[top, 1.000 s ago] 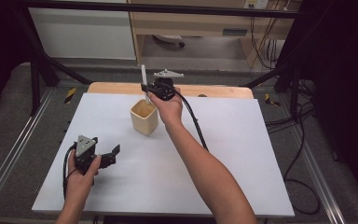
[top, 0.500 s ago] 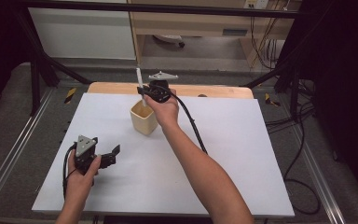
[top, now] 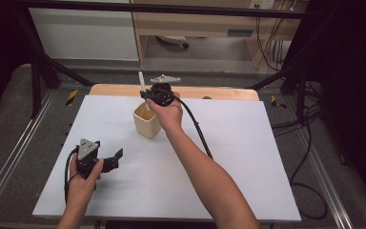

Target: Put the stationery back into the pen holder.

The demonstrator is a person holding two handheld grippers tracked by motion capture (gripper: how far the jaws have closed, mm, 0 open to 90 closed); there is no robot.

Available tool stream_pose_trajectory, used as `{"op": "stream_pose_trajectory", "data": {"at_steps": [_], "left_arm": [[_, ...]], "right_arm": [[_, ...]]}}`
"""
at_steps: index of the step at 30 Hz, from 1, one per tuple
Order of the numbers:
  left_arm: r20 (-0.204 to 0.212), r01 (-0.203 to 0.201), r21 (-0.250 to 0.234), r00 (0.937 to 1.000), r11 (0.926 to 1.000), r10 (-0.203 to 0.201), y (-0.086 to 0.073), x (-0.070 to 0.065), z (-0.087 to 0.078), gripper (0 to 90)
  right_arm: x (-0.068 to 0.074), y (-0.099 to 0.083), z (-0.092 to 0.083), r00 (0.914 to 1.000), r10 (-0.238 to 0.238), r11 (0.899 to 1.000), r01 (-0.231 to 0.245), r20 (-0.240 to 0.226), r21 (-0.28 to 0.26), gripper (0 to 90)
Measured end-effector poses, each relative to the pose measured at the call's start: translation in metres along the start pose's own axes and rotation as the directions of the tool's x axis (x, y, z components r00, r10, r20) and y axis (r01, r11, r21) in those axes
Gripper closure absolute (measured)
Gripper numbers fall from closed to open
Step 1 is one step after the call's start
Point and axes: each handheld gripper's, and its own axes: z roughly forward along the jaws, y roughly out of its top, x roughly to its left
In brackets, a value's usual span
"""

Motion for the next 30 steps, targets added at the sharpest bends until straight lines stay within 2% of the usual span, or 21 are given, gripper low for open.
{"op": "stream_pose_trajectory", "data": {"at_steps": [15,28,30], "left_arm": [[0.002,-0.001,-0.001,1.0,1.0,0.001,0.001,0.001,-0.001,6.9],[0.008,-0.011,0.002,0.9999,0.9999,0.011,0.001,-0.003,0.0,6.9],[0.008,-0.012,0.0,0.9999,0.9999,0.012,0.001,-0.002,0.0,6.7]], "right_arm": [[0.004,-0.006,0.003,1.0,-0.007,1.0,0.007,-0.001,0.027,78.4],[0.008,-0.009,-0.006,0.9996,-0.028,0.998,0.027,0.01,0.055,78.4],[0.007,-0.011,-0.007,0.9999,-0.006,0.998,0.006,0.008,0.059,78.4]]}}
